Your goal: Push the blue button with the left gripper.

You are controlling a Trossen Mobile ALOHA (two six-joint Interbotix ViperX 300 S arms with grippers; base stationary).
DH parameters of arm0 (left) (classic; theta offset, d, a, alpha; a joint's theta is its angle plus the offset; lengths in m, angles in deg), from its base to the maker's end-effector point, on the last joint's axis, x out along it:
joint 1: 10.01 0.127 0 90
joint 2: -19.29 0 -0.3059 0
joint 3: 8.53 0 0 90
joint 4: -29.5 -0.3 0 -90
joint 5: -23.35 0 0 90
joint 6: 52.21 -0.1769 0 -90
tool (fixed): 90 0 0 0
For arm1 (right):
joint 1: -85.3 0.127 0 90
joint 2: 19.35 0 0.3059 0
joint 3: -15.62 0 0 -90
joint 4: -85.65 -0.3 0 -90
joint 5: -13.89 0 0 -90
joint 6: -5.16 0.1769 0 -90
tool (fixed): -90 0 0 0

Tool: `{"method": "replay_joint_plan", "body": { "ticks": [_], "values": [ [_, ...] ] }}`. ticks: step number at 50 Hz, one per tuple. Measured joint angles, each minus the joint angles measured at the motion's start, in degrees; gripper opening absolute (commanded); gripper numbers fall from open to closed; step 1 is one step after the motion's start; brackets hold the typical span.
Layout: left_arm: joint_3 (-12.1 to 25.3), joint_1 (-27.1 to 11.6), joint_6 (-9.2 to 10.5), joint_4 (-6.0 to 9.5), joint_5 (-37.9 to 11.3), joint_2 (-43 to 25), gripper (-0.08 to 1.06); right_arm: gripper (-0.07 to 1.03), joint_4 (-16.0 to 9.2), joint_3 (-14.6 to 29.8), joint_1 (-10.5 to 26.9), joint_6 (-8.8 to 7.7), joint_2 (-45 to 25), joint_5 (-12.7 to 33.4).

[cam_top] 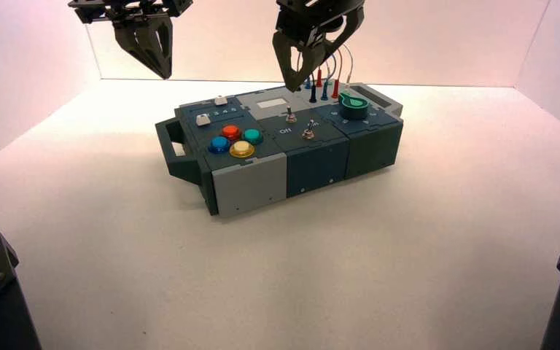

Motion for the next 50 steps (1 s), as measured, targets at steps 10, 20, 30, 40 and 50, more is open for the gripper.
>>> {"method": "replay_joint_plan", "body": {
  "ticks": [10,20,30,40,50],
  "values": [
    [-0.4,0.0,0.00,0.09,1.2,0.1,-0.03,0.99,0.0,0.0,0.1,0.09,-0.6,-1.0],
    [-1.1,-0.1,-0.26,0.00,2.8,1.1,-0.03,0.99,0.0,0.0,0.0,0.26,-0.6,-1.7],
    [-2.4,-0.5,-0.35,0.35,4.7,3.7,-0.03,0.93,0.0,0.0,-0.1,1.58,1.7,-1.7],
    [-4.2,-3.9,-0.09,2.64,4.0,9.3,-0.03,0.61,0.0,-0.9,-0.1,5.36,7.8,0.8],
    [-5.0,-5.6,2.02,2.90,-3.2,14.2,-0.03,0.22,-1.0,-4.8,-0.1,9.40,13.9,2.8]
  ]
}}
